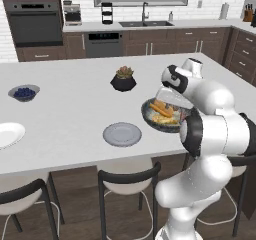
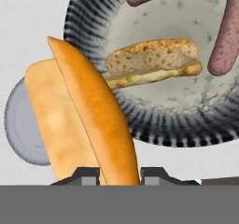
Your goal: Place one bun and one sausage from the bowl on each plate.
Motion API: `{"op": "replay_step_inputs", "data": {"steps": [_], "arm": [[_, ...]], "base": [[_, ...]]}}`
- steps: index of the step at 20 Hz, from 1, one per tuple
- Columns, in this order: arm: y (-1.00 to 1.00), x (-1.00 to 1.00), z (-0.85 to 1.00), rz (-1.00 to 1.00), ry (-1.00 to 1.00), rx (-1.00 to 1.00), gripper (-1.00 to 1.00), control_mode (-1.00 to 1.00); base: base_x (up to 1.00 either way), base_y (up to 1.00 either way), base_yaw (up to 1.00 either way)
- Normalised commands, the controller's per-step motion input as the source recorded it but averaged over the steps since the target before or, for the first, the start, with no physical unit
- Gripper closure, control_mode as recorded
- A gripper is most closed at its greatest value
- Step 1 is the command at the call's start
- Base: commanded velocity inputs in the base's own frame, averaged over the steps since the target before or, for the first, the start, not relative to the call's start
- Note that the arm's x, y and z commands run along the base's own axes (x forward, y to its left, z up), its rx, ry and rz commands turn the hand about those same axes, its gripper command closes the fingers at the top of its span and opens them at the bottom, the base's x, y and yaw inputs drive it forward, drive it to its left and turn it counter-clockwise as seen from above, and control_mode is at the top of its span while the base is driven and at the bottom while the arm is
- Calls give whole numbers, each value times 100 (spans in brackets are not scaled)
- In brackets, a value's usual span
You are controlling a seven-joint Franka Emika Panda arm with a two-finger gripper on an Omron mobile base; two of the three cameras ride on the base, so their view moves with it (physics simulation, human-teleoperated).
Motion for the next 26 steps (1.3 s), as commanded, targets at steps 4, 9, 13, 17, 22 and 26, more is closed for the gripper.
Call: {"op": "replay_step_inputs", "data": {"steps": [4,9,13,17,22,26], "arm": [[44,0,2,-16,0,0,100,-100],[40,0,1,-13,0,0,100,-100],[58,0,0,-1,0,0,100,-100],[61,0,0,0,0,0,100,-100],[58,0,0,0,2,0,100,-100],[56,0,0,0,5,0,100,-100]], "base": [[0,0,0],[0,0,0],[0,0,0],[0,0,0],[0,0,0],[0,0,0]]}}
